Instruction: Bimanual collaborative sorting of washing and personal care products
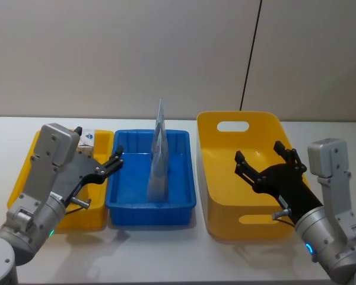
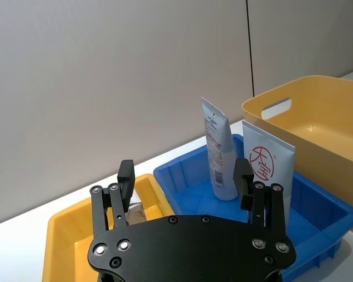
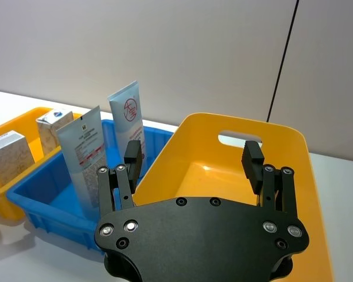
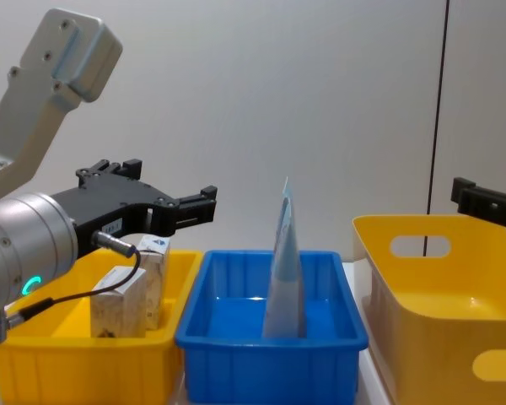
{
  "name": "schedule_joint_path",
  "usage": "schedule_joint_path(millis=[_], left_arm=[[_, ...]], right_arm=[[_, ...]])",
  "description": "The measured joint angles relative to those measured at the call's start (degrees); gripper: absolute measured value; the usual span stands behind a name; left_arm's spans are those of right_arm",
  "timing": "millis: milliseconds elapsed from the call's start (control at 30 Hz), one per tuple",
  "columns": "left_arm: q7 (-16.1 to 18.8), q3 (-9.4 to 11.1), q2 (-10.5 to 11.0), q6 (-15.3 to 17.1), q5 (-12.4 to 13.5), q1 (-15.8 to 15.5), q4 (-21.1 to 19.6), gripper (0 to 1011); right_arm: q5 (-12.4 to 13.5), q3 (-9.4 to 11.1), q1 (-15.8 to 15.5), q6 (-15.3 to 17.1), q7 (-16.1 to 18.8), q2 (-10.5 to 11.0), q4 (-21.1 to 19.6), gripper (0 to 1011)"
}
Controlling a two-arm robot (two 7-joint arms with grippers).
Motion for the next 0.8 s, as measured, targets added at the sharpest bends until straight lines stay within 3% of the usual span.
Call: schedule_joint_path(millis=[800], left_arm=[[0.00,0.00,0.00,0.00,0.00,0.00,0.00,1001]], right_arm=[[0.00,0.00,0.00,0.00,0.00,0.00,0.00,1002]])
